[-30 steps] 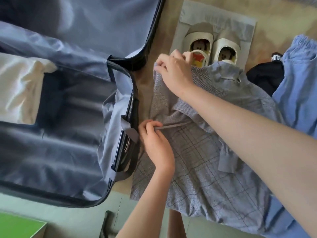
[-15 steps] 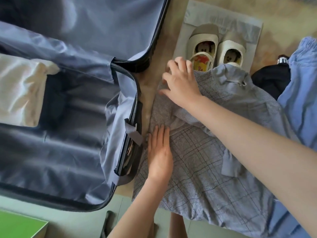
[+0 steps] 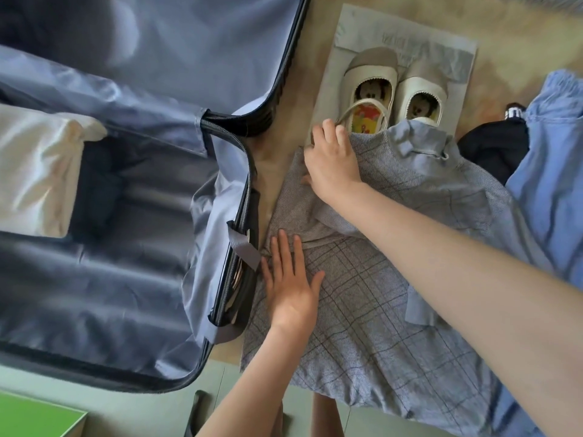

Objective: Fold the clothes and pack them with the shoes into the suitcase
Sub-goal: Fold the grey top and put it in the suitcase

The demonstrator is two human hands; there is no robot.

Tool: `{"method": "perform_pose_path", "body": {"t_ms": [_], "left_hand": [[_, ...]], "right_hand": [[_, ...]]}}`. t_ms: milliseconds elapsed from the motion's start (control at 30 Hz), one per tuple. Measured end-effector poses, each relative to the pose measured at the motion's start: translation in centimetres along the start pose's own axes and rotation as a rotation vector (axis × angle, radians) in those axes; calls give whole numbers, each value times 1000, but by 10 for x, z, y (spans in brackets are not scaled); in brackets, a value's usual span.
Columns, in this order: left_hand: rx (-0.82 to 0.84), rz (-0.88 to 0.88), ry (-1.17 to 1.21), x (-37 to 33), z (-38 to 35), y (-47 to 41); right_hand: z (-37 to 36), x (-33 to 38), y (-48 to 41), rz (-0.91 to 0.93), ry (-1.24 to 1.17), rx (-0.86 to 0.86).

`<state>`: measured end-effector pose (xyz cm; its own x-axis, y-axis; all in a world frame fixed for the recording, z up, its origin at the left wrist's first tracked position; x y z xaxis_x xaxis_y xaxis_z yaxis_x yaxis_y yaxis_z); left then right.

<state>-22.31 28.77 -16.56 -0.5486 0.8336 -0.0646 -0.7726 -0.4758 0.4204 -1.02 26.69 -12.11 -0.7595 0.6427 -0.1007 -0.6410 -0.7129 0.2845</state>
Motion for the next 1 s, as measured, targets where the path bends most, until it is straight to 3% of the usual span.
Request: {"method": "perform_pose_path", "body": {"t_ms": [67, 200, 433, 667, 800, 1000], "left_hand": [[0, 10, 8, -1, 1, -2], [3, -38, -9, 6, 1, -6], [35, -49, -145, 14, 9, -7], [103, -214, 17, -4, 23, -22], [333, -240, -137, -8, 33, -36], [394, -202, -136, -13, 46, -34]], "right_hand": [[3, 4, -4, -24, -36, -41], [12, 5, -18, -134, -204, -308], [10, 10, -34, -43, -275, -322], [11, -18, 52, -128, -412, -637], [-20, -16, 141, -348, -542, -498], [-64, -7, 200, -693, -692, -327]]}}
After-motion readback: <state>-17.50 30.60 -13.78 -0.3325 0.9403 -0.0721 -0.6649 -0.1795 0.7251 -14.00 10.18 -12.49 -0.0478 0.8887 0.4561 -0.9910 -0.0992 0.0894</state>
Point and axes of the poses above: each hand's wrist, its own y-axis away from the middle knuckle, its own z-axis out of the back of the hand, x = y × z, the point moved 1 cm from there along -y, towards the middle knuckle, and after that the axes turned 13 degrees about z, right-handed, at the moved point
